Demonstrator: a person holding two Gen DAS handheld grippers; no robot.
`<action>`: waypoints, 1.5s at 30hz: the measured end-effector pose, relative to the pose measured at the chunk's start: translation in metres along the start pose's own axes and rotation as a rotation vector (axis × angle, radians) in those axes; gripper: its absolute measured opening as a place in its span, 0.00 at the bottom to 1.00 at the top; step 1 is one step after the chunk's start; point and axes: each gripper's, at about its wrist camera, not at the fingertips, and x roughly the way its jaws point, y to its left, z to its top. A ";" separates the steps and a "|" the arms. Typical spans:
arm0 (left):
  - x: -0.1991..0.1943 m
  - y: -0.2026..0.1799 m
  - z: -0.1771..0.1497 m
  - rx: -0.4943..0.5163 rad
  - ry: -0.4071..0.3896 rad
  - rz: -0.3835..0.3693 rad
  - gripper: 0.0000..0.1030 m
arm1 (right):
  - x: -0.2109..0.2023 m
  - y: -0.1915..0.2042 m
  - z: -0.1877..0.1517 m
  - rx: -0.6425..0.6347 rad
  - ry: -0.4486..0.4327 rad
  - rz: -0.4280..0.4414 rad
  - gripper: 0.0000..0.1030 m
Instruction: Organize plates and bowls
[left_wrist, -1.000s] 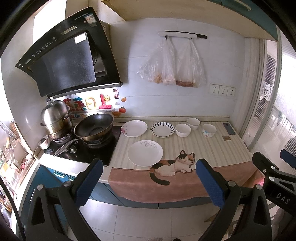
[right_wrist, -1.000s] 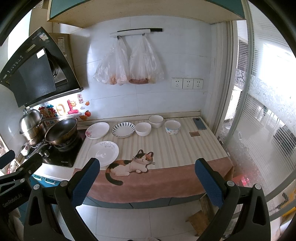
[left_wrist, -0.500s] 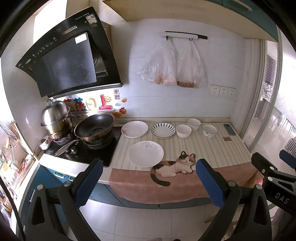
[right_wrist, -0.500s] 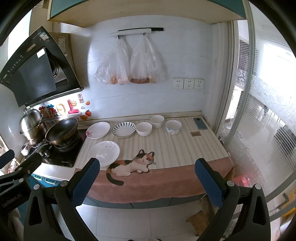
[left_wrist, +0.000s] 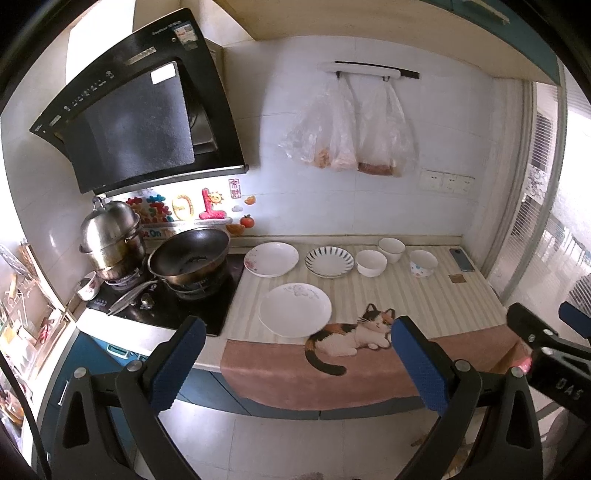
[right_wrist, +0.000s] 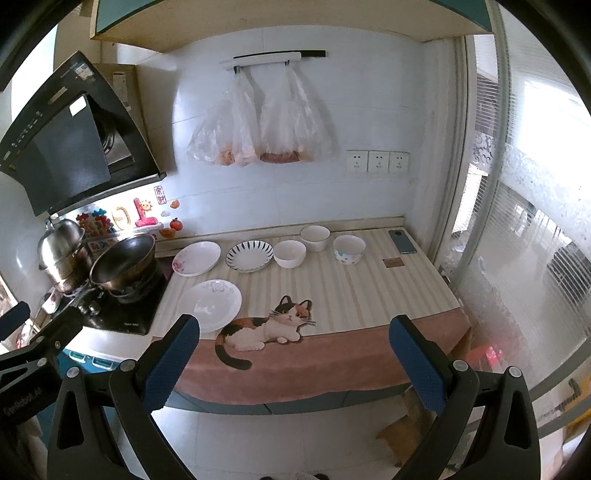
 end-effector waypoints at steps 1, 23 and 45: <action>0.004 0.003 0.002 0.001 -0.005 0.006 1.00 | 0.002 0.001 0.000 0.007 -0.003 0.006 1.00; 0.352 0.116 -0.029 -0.195 0.496 0.048 0.96 | 0.333 0.058 -0.027 0.089 0.371 0.305 1.00; 0.596 0.120 -0.072 -0.319 0.860 -0.070 0.40 | 0.683 0.140 -0.057 -0.020 0.827 0.549 0.48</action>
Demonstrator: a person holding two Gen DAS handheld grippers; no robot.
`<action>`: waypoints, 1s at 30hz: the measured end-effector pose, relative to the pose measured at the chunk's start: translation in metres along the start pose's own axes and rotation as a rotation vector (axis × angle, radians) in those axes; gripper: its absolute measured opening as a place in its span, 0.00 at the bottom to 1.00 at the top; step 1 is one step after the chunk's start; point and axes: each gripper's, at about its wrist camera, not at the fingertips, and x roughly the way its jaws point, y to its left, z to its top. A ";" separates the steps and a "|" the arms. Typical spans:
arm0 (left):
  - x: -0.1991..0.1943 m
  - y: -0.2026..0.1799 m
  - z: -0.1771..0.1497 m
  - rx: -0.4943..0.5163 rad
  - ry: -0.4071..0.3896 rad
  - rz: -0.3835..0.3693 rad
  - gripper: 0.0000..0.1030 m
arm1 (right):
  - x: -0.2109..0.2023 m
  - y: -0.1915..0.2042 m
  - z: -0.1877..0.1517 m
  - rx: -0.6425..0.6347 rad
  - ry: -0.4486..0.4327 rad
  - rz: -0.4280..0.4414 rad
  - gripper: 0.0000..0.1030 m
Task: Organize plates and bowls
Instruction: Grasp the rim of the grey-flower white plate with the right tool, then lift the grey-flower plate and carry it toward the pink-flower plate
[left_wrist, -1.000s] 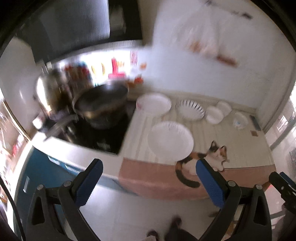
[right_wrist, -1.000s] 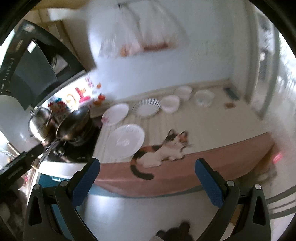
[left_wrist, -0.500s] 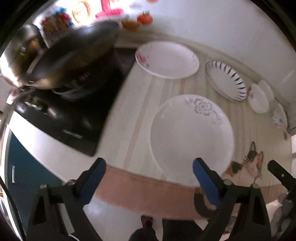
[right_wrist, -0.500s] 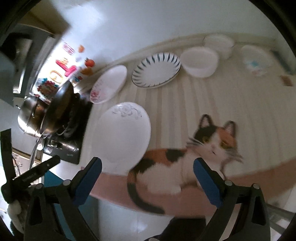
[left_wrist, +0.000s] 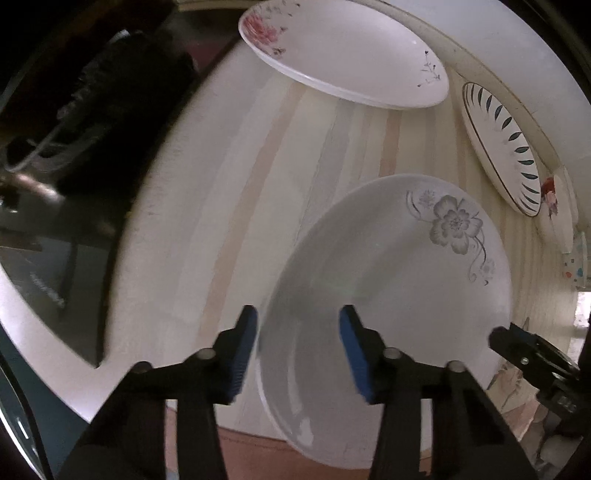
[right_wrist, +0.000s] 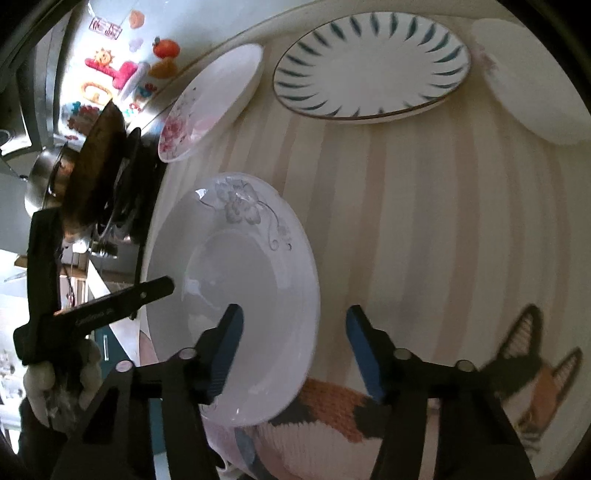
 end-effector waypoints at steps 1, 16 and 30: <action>0.001 0.000 0.000 -0.001 0.000 -0.007 0.40 | 0.004 0.000 0.003 -0.007 0.008 -0.001 0.45; -0.013 -0.014 -0.020 0.065 -0.020 -0.009 0.39 | 0.009 -0.001 0.002 -0.004 0.006 -0.023 0.18; -0.030 -0.076 -0.022 0.171 -0.059 -0.024 0.40 | -0.044 -0.033 -0.014 0.038 -0.055 -0.029 0.18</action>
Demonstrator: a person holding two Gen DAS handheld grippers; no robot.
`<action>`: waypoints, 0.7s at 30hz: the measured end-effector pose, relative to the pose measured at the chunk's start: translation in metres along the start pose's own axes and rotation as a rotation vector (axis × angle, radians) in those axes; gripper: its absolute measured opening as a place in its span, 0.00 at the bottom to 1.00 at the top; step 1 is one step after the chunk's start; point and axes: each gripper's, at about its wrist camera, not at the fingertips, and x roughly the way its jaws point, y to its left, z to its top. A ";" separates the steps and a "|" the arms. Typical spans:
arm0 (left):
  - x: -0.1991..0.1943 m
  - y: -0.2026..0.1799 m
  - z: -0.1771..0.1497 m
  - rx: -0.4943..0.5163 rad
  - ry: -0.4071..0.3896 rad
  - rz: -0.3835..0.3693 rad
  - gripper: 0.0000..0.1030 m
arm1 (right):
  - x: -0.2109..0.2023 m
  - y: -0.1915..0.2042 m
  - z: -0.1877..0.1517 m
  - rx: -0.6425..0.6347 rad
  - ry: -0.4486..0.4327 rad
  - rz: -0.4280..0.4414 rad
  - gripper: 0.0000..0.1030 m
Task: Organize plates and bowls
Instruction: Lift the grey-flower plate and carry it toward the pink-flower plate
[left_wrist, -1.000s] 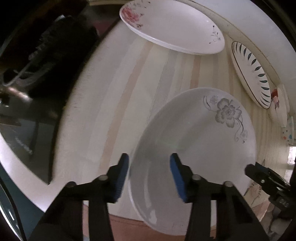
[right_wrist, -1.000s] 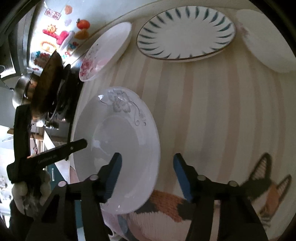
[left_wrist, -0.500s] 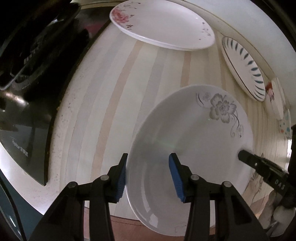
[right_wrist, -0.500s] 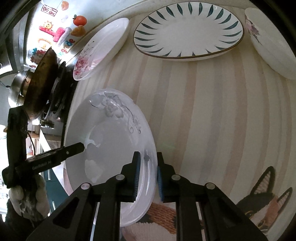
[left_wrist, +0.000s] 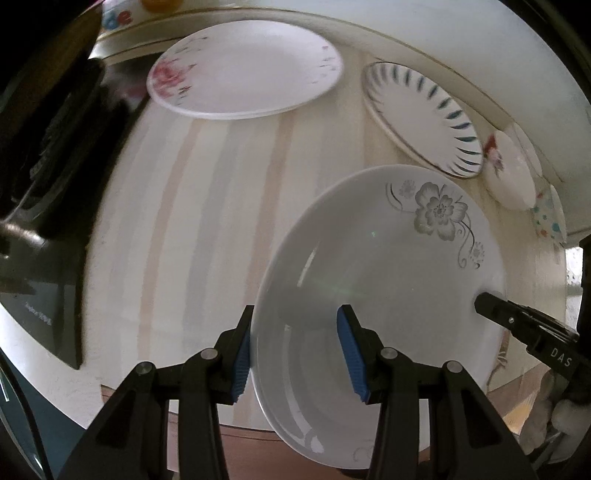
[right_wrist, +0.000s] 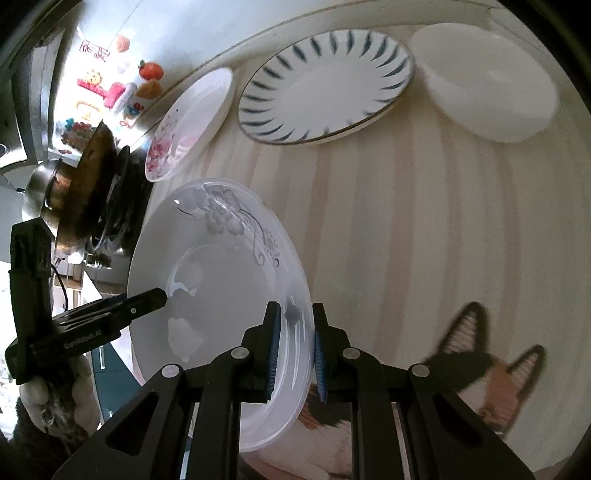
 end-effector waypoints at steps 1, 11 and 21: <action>0.000 -0.006 0.000 0.007 0.001 -0.007 0.40 | -0.003 -0.003 -0.001 0.003 -0.004 -0.003 0.18; 0.019 -0.068 -0.002 0.108 0.026 -0.058 0.40 | -0.050 -0.068 -0.023 0.113 -0.041 -0.037 0.18; 0.040 -0.118 0.004 0.158 0.045 -0.074 0.40 | -0.069 -0.122 -0.042 0.194 -0.051 -0.086 0.18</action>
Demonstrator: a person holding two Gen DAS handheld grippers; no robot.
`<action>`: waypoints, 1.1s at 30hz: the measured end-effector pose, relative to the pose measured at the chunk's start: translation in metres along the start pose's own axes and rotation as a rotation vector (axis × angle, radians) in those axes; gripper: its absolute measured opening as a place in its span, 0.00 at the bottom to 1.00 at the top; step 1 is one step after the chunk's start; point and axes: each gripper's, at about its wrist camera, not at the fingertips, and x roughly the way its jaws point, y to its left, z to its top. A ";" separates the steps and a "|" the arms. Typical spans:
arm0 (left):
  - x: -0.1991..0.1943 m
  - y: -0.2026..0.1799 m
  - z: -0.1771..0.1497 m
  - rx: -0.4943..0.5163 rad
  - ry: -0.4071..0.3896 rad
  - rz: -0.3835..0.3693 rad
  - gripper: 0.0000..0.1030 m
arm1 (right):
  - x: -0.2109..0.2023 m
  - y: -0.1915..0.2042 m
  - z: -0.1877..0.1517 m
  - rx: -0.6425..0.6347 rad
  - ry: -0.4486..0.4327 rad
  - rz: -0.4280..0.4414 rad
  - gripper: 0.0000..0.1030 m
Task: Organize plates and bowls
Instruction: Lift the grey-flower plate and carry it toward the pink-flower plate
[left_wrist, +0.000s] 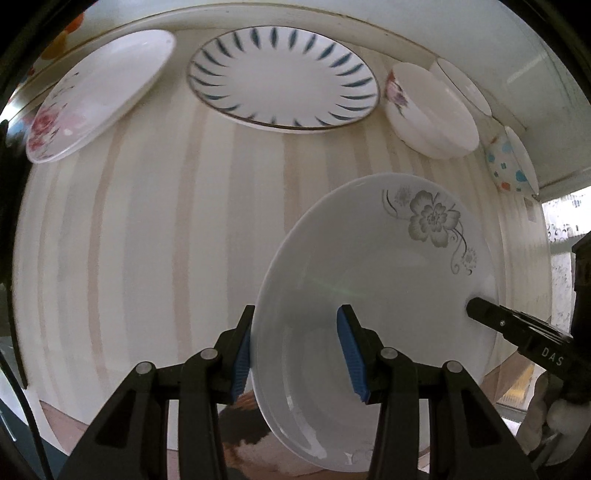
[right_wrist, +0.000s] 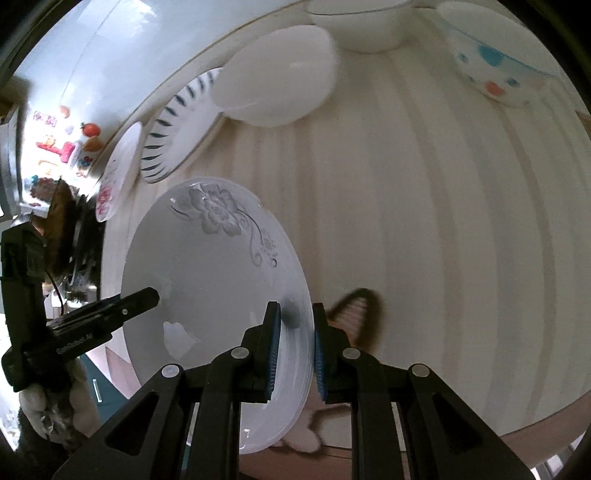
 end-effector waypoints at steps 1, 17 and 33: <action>0.002 -0.002 0.000 0.000 0.002 0.000 0.40 | -0.001 -0.006 -0.001 0.010 0.000 -0.003 0.18; 0.022 -0.029 -0.005 0.016 0.029 0.043 0.40 | -0.002 -0.034 -0.004 0.042 0.002 -0.009 0.18; -0.084 0.023 0.026 -0.115 -0.218 0.132 0.40 | -0.051 -0.009 0.018 0.079 -0.078 -0.014 0.18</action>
